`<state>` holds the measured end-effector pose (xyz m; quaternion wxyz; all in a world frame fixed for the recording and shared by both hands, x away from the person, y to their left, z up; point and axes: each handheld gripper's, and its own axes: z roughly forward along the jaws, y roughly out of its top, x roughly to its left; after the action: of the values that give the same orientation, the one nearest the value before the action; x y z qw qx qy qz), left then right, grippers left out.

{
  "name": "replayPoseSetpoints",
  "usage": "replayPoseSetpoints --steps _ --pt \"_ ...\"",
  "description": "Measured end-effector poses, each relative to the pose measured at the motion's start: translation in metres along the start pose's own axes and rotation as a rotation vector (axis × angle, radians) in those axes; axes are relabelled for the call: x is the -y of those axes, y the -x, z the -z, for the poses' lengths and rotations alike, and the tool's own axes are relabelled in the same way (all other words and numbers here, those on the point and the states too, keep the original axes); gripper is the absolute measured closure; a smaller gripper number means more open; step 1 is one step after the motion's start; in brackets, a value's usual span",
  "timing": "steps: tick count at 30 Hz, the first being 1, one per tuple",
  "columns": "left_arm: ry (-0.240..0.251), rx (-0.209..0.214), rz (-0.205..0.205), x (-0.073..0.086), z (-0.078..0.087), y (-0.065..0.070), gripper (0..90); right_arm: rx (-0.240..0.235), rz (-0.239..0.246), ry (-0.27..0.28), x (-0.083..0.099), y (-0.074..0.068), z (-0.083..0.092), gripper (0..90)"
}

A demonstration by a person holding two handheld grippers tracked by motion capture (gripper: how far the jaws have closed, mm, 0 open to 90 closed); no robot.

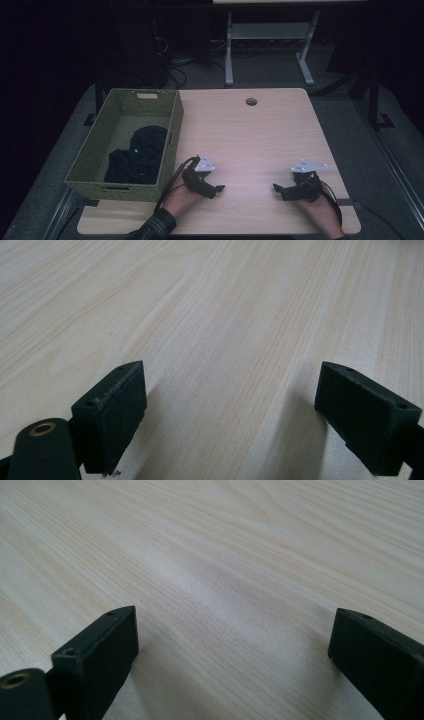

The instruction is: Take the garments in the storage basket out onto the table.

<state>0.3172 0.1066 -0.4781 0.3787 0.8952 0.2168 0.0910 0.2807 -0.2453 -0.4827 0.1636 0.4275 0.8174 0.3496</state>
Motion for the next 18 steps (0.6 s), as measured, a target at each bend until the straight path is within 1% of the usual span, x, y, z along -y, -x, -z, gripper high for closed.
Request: replayPoseSetpoints --steps 10,12,13,14,18 --pt "-0.001 -0.001 0.008 -0.0008 0.0000 -0.0004 13.5 0.002 0.001 -0.001 0.0001 0.0000 0.0002 5.4" --pt "-0.015 -0.005 0.005 -0.0024 0.0001 -0.0001 13.8 0.000 -0.003 -0.002 0.0001 -0.0002 0.0003 5.4" --pt "-0.012 -0.009 0.013 -0.0028 -0.0003 0.0002 13.8 0.001 0.001 -0.003 0.0003 0.0000 0.0004 5.4" --pt "-0.022 -0.012 0.017 -0.0035 0.0003 -0.0001 13.9 0.001 0.001 -0.002 0.0003 0.0000 0.0004 5.4" --pt "-0.031 -0.011 0.020 -0.0045 0.0011 -0.0014 14.1 0.001 0.001 -0.002 0.0003 0.0000 0.0004 5.4"
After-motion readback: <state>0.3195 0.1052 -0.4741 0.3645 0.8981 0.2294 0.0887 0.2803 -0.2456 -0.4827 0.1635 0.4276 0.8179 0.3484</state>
